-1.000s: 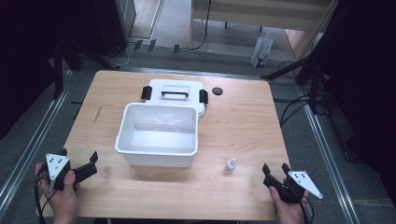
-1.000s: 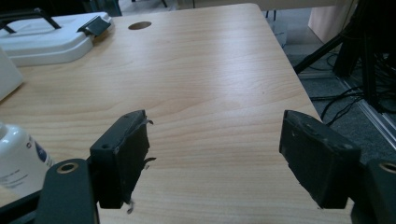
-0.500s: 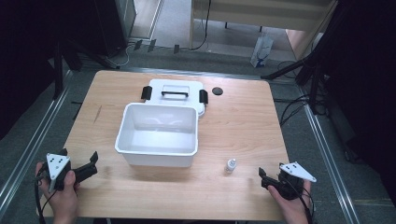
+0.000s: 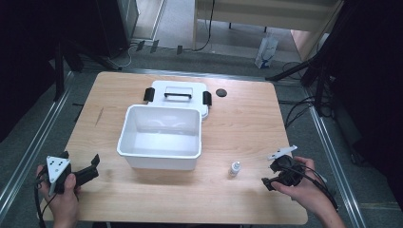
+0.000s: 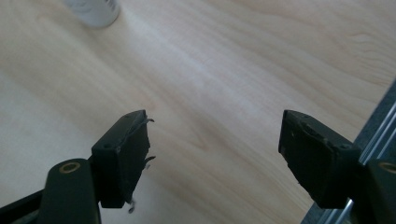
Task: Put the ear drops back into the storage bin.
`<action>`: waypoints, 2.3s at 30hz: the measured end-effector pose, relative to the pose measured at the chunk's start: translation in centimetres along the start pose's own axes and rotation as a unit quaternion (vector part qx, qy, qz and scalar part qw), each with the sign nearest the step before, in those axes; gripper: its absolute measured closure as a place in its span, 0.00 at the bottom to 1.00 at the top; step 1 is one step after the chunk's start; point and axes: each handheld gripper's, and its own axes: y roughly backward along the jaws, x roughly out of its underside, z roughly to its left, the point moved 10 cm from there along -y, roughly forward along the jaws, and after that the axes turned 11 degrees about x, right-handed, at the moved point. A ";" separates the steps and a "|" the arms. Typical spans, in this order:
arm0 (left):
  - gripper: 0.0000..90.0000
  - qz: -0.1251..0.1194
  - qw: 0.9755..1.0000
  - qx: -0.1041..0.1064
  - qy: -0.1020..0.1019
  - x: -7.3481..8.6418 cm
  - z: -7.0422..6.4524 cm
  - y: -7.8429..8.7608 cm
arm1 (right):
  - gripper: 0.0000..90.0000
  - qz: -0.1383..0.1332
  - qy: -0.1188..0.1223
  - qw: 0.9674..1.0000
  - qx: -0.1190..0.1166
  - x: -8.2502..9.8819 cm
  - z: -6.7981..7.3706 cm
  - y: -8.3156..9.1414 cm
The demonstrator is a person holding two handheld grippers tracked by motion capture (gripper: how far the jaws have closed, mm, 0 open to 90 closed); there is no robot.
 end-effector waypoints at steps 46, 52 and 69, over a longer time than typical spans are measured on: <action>0.01 0.010 1.000 0.006 0.008 0.2 0.0 -0.2 | 0.79 0.043 0.192 0.977 -0.079 -9.0 6.5 0.4; 0.01 0.012 1.000 0.009 0.003 0.2 -0.1 -0.2 | 0.80 0.047 0.196 0.976 -0.085 -9.1 6.7 0.3; 0.01 0.015 1.000 0.010 -0.012 0.2 -0.4 -0.3 | 0.80 0.021 0.212 0.973 -0.086 -11.4 5.5 3.6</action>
